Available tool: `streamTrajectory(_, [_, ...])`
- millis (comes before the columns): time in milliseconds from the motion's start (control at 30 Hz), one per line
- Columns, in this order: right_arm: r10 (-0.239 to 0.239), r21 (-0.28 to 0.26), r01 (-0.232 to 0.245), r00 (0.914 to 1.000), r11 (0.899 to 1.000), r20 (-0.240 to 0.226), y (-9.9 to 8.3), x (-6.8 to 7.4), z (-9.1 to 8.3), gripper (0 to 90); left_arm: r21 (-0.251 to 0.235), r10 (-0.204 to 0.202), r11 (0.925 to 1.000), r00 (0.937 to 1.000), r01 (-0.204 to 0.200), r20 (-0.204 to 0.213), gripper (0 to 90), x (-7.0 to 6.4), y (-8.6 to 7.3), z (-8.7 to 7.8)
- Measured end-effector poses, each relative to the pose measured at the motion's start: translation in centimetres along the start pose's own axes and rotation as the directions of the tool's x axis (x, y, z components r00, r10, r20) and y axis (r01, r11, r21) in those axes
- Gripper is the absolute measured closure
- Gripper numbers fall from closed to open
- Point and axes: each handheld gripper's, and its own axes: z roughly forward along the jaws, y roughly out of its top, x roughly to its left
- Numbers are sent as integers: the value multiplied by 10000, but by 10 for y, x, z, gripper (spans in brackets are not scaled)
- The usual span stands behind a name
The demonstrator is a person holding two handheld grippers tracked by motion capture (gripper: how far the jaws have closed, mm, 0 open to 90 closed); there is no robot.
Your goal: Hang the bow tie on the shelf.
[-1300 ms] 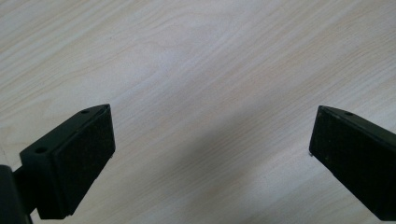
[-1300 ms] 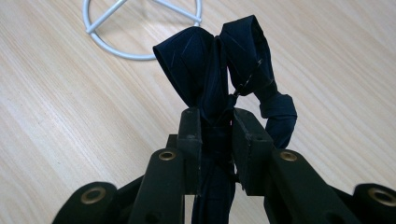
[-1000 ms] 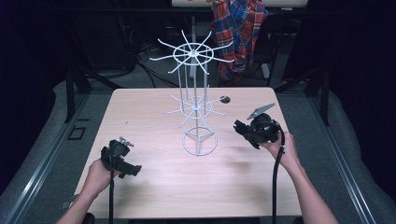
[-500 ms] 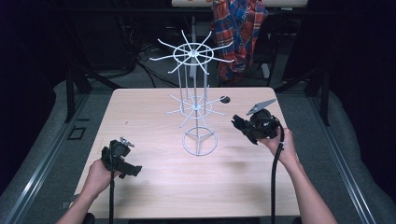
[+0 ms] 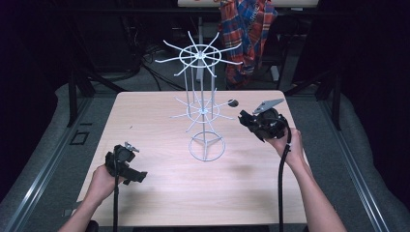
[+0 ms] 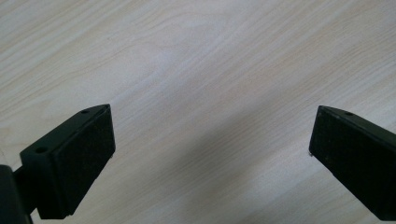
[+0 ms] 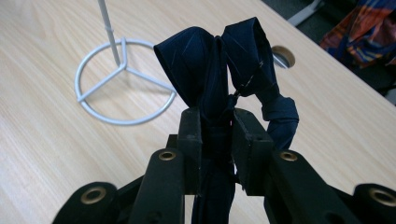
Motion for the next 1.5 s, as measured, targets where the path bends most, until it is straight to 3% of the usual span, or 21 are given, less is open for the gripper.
streamTrajectory(600, [134,-678,-123,9998,9976,159,19,-5,2,739,-4,-10,10000,10000,10,30,3,0,0,0])
streamTrajectory(1000, [-114,-895,173,9977,9958,661,29,-1,-1,739,10,-7,10000,10000,7,31,4,0,0,1])
streamTrajectory(1500, [-376,-1178,466,9963,9919,778,33,2,-6,738,35,-6,10000,10000,6,14,4,0,0,1])
